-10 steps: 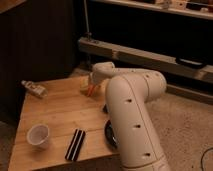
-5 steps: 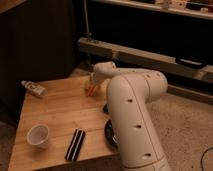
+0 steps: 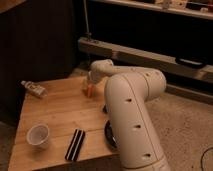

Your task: Place the pepper on the white sponge

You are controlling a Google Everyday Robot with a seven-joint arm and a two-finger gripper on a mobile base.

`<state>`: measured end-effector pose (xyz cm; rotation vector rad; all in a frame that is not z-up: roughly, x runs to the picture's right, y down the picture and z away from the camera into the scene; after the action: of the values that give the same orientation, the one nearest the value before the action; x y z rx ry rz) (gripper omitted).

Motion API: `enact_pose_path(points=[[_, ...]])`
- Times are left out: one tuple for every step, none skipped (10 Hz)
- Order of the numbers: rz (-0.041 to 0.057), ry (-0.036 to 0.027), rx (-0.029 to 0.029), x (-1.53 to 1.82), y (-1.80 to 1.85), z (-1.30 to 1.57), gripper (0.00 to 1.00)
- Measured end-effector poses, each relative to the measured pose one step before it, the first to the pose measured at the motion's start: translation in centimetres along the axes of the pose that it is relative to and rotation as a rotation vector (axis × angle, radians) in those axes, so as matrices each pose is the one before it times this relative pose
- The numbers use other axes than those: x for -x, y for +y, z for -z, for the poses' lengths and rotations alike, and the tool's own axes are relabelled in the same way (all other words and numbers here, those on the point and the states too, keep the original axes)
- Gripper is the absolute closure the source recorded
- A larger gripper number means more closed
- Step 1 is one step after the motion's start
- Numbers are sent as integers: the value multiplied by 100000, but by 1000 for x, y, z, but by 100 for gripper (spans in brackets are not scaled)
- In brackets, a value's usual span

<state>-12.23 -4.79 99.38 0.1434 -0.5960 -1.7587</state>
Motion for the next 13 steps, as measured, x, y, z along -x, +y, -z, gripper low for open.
enact_pose_path(points=[[1697, -569, -29, -119, -618, -50, 41], [1384, -322, 31, -240, -508, 170, 41], [1024, -567, 139, -28, -332, 30, 41], [777, -372, -57, -43, -390, -15, 41], [793, -516, 365, 73, -250, -11, 41], [-319, -38, 309, 23, 6, 59, 41], [-493, -14, 517, 42, -16, 45, 41], [-455, -135, 551, 104, 86, 54, 41], [-756, 165, 875, 73, 262, 147, 41], [-682, 236, 567, 35, 359, 189, 41], [-968, 586, 852, -173, 786, 416, 41], [-356, 94, 601, -91, 454, 263, 41], [-219, 25, 273, -54, 213, 162, 41]])
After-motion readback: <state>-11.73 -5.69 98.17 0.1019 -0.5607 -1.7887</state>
